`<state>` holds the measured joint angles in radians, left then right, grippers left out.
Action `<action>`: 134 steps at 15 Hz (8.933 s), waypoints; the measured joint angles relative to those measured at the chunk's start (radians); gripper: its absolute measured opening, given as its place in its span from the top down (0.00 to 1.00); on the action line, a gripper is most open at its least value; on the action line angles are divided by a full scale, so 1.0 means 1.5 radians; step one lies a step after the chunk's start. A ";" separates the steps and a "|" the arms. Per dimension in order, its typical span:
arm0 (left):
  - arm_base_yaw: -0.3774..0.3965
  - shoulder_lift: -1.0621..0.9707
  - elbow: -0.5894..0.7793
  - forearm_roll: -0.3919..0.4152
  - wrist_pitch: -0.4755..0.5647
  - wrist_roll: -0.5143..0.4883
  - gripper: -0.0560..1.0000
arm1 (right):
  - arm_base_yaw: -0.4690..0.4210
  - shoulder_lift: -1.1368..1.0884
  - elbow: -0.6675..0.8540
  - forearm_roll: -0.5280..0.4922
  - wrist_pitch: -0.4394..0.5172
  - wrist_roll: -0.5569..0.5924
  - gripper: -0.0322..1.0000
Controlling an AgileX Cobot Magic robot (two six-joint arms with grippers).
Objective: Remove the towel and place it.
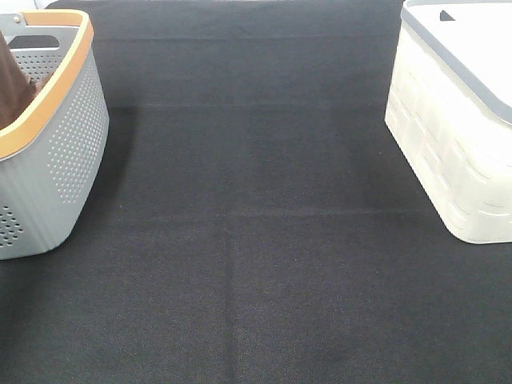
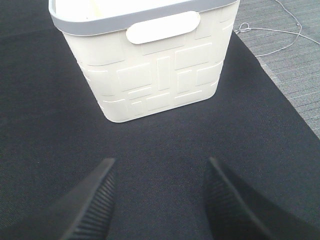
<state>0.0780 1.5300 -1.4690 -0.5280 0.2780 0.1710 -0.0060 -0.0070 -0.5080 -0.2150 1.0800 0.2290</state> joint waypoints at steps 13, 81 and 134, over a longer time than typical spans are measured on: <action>-0.269 -0.033 -0.077 -0.004 -0.171 0.097 0.95 | 0.056 0.276 -0.011 0.431 -0.309 -0.377 0.47; -0.483 0.048 -0.077 0.059 -0.204 0.100 0.95 | 0.353 0.954 -0.267 0.547 -0.481 -0.600 0.97; -0.313 0.273 -0.059 0.193 0.619 0.029 0.95 | 0.231 1.305 -0.643 0.261 0.092 -0.236 0.97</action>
<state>-0.3910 1.9400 -1.5580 -0.2380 1.2060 0.2150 0.3400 1.9510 -1.4720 0.1760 1.2180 -0.1250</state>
